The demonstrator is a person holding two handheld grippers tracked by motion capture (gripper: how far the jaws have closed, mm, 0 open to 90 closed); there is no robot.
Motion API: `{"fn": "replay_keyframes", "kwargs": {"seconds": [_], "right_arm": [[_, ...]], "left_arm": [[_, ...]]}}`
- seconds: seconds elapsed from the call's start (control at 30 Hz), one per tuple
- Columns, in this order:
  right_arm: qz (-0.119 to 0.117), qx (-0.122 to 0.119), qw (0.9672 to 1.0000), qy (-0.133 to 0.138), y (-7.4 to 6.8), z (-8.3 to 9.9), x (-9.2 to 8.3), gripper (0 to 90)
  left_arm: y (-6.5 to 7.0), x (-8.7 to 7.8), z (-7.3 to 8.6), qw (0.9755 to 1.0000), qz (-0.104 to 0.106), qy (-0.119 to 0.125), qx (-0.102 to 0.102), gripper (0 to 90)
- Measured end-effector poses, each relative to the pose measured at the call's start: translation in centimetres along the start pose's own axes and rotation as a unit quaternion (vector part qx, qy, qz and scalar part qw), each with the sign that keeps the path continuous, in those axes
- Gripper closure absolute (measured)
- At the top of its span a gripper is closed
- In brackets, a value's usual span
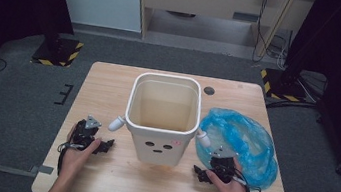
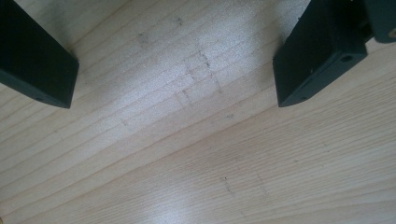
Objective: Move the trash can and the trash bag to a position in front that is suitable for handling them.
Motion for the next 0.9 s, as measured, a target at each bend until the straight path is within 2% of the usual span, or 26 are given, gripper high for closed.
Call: {"fn": "replay_keyframes", "kwargs": {"seconds": [0.13, 0.27, 0.33, 0.47, 0.53, 0.7, 0.9], "right_arm": [[0.001, -0.001, 1.0, 0.001, 0.0, 0.0, 0.0, 2.4], [0.0, 0.002, 1.0, 0.0, 0.0, 0.1, -0.1, 2.2], [0.0, 0.0, 1.0, 0.0, 0.0, 0.1, -0.1, 2.0], [0.0, 0.003, 1.0, -0.001, 0.0, 0.2, -0.1, 1.8], [0.002, 0.004, 1.0, -0.001, -0.1, 0.2, -0.1, 1.6], [0.008, 0.011, 0.9999, 0.0, -0.1, 0.1, -0.1, 1.5], [0.011, 0.013, 0.9999, 0.0, -0.2, 0.1, 0.0, 1.4]], "left_arm": [[-0.1, -0.2, 0.1, 1.0, 0.002, 0.001, 0.001, 0.6], [-0.3, -0.7, 0.0, 0.9996, 0.017, 0.01, -0.022, 3.7], [-0.2, -1.4, -0.3, 0.9996, 0.016, 0.014, -0.019, 4.2], [-0.1, -3.3, -1.6, 0.9988, 0.024, 0.043, -0.006, 4.6], [-0.1, -4.4, -2.0, 0.9986, 0.026, 0.046, 0.012, 4.6], [-0.6, -6.3, -2.6, 0.998, 0.026, 0.051, 0.029, 4.0], [-1.1, -8.6, -4.1, 0.9968, 0.029, 0.066, 0.036, 4.0]]}}
Point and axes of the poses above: each handheld gripper's, and its own axes: x roughly forward along the jaws, z roughly out of its underside, y roughly to its right, the point moved 5 cm from there along x, roughly forward along the jaws, and after that the axes turned 5 degrees about -y, right-handed, at the moved point
